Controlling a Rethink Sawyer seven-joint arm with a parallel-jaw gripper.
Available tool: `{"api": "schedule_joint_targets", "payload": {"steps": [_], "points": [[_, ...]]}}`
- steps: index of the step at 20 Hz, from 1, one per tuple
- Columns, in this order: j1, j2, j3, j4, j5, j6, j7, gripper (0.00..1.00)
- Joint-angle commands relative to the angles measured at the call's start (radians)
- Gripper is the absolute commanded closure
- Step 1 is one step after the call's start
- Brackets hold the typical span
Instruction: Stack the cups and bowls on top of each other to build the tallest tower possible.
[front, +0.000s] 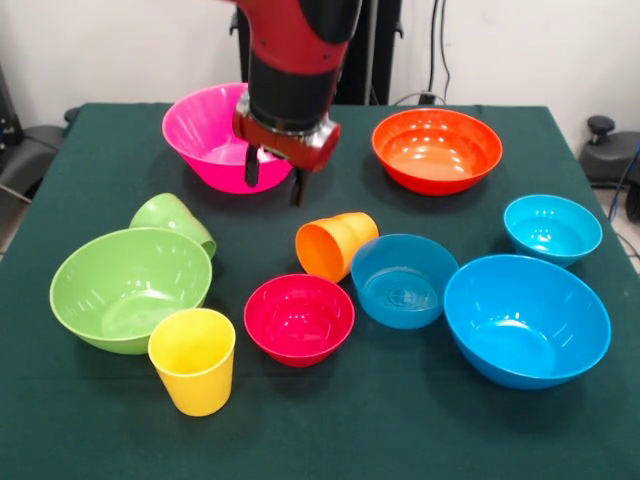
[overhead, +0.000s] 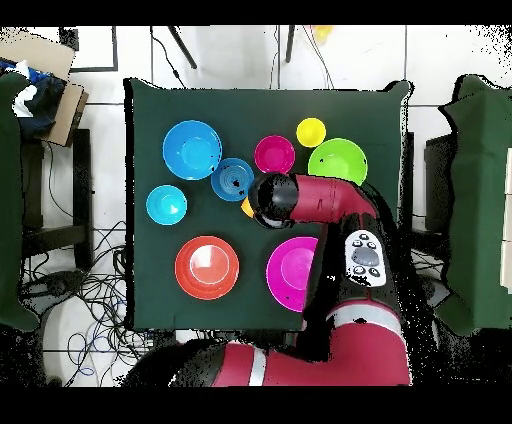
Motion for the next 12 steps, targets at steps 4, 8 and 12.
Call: {"api": "schedule_joint_targets", "payload": {"steps": [4, 8, 12], "points": [[-0.047, -0.085, 0.069, 0.066, -0.031, 0.132, -0.112, 0.00], [-0.104, 0.045, 0.088, -0.095, -0.062, 0.137, -0.162, 0.00], [-0.107, 0.117, 0.092, -0.142, -0.091, 0.068, -0.138, 0.00]]}}
